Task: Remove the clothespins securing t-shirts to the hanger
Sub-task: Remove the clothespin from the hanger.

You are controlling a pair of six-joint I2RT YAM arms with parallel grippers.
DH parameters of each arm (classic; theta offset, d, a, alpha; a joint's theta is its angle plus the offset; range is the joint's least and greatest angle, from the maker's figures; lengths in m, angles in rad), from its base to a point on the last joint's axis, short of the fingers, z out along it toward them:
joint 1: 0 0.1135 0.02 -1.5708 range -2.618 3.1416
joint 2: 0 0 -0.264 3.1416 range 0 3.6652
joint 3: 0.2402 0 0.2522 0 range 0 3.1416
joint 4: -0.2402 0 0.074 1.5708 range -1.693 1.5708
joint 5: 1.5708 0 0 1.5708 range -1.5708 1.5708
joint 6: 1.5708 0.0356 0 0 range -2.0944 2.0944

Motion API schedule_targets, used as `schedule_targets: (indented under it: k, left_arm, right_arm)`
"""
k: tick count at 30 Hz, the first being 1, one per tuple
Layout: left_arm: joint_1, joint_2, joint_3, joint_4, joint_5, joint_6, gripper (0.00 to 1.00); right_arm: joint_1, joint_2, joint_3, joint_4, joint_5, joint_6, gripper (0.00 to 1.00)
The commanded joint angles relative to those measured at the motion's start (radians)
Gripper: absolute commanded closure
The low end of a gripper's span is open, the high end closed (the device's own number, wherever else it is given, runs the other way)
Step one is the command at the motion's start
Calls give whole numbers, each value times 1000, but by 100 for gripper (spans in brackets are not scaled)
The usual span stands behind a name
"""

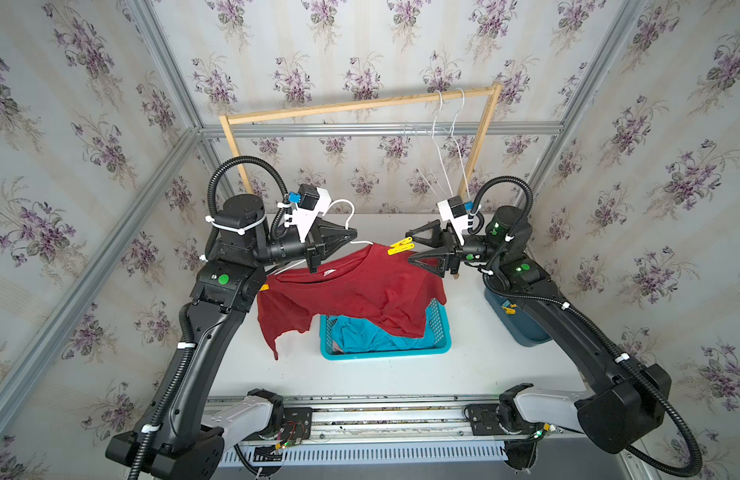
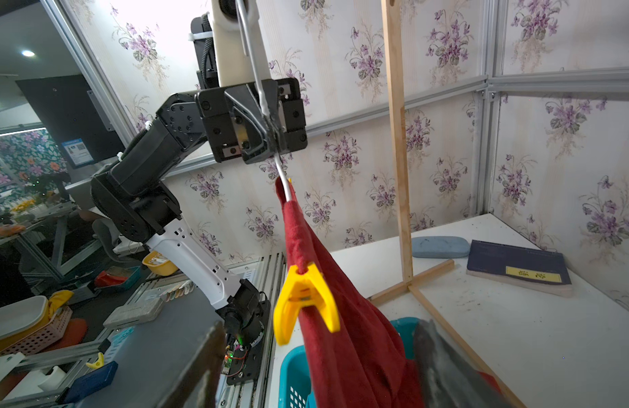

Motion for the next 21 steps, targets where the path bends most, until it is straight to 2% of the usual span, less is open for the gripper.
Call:
schedule_targets:
  k: [1, 6, 21]
  left_arm:
    - [-2, 3, 10, 29, 29, -13, 99]
    - [-6, 3, 9, 31, 30, -17, 99]
    - [-9, 8, 12, 35, 35, -18, 99]
  right_arm:
    - [10, -1, -9, 121, -11, 46, 20]
    - [18, 6, -27, 209, -21, 87, 24]
    - [33, 40, -22, 215, -64, 119, 53]
